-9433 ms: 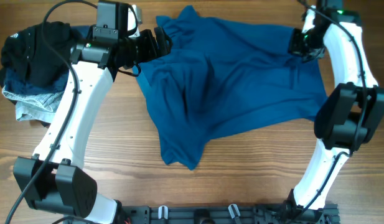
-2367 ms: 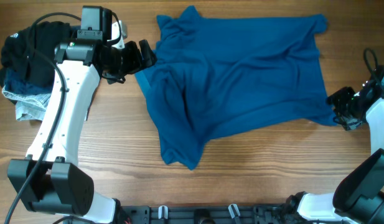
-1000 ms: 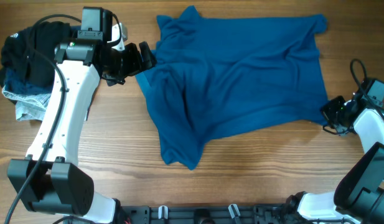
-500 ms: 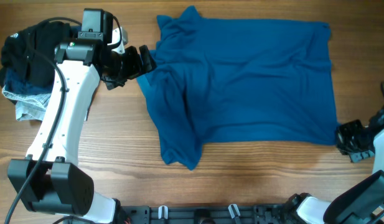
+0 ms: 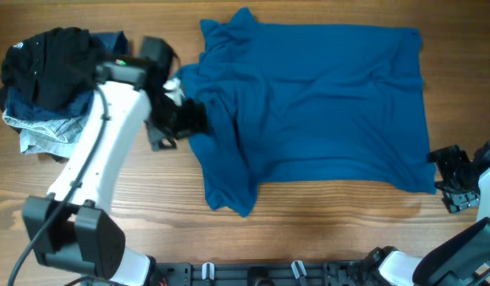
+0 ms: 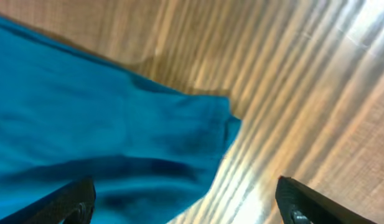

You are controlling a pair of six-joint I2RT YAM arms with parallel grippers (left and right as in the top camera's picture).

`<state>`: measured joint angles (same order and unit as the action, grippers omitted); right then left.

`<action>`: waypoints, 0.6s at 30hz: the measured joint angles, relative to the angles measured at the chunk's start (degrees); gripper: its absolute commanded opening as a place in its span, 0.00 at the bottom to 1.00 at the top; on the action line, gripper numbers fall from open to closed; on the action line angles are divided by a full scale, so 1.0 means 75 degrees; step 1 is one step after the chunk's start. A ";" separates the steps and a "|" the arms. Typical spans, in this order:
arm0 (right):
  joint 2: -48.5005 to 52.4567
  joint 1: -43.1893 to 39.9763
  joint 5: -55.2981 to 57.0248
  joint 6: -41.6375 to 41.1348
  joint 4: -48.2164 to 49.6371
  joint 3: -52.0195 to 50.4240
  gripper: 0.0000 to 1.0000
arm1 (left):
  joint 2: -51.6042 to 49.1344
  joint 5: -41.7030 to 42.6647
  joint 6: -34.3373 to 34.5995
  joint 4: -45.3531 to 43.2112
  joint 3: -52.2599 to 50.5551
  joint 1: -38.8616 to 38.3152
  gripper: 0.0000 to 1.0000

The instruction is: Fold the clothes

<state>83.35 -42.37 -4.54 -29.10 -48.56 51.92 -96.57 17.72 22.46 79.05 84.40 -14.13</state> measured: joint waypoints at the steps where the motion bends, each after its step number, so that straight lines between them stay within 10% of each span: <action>1: 0.0000 -0.0003 -0.0082 0.0061 0.0029 0.0000 0.93 | -0.0003 -0.0003 0.0134 -0.0020 -0.0236 -0.0271 0.78; 18: 0.0000 0.0000 -0.0860 0.0522 0.0332 0.0000 0.93 | 0.0119 -0.1192 0.4380 -0.1851 -0.3389 -0.3042 0.59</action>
<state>83.35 -42.37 -10.98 -25.19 -46.06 51.92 -95.68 8.78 55.31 65.17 58.98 -36.95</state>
